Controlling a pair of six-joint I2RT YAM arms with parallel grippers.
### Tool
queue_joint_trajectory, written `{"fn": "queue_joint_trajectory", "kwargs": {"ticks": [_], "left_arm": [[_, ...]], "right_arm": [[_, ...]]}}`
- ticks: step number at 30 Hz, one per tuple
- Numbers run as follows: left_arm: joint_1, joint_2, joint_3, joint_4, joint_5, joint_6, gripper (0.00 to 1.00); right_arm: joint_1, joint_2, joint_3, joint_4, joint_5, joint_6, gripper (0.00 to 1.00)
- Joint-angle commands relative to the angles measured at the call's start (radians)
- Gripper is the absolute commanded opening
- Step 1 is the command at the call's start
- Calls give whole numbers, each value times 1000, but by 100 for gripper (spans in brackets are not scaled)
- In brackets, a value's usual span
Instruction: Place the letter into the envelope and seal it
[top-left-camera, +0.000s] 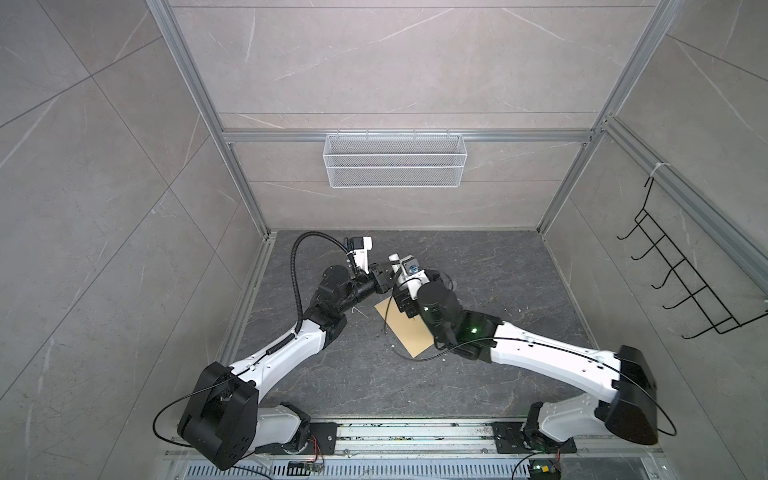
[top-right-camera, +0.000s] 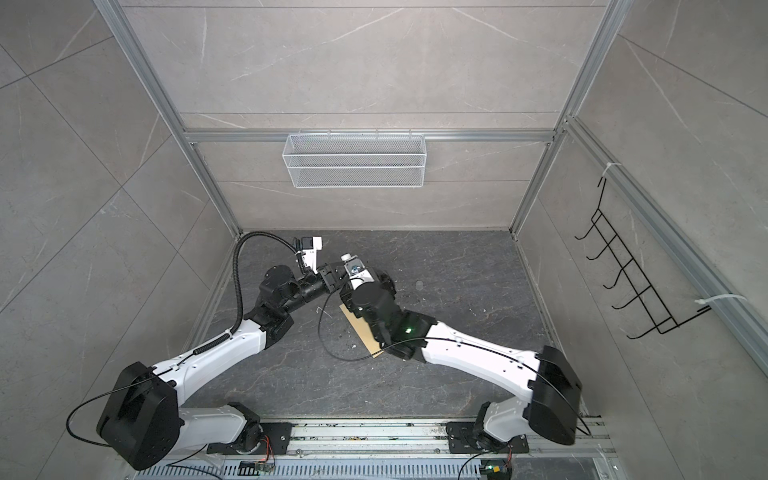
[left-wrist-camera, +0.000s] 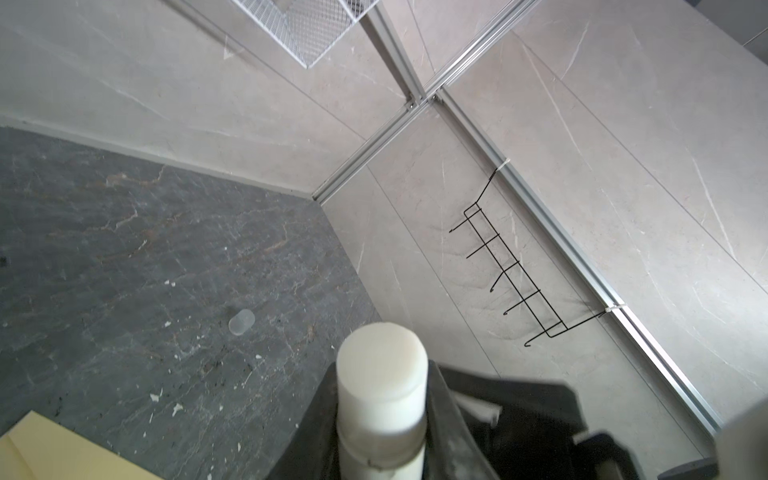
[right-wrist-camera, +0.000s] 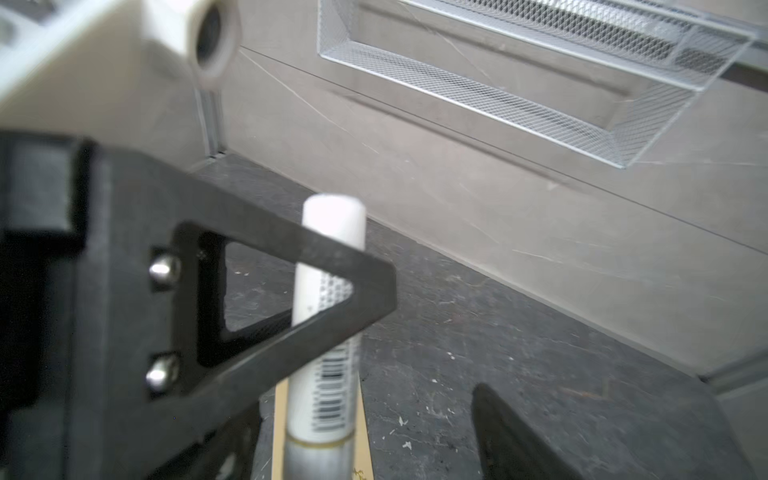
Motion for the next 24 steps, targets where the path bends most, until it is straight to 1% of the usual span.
{"fn": "queue_joint_trajectory", "kwargs": {"ticks": [1, 2, 3, 5, 8, 12, 14, 16, 24], "left_arm": [[0, -44, 59, -36, 10, 39, 0], [1, -50, 63, -48, 10, 47, 0], [0, -55, 69, -62, 11, 53, 0], [0, -64, 75, -83, 7, 54, 0], [0, -76, 76, -92, 2, 48, 0], [0, -90, 71, -88, -7, 48, 0], [0, -95, 67, -83, -6, 43, 0], [0, -98, 64, -80, -7, 42, 0], [-1, -89, 54, -51, -7, 25, 0]], "right_arm": [[-106, -88, -62, 35, -431, 164, 97], [-140, -105, -82, 51, -512, 190, 99], [-175, -118, -102, 72, -596, 218, 99], [-233, -130, -133, 114, -725, 275, 99], [-313, -116, -180, 225, -916, 381, 99], [-381, -44, -209, 371, -1124, 518, 91], [-403, -9, -227, 470, -1181, 587, 86], [-413, 15, -239, 533, -1207, 627, 80], [-415, 87, -234, 673, -1285, 717, 65]]}}
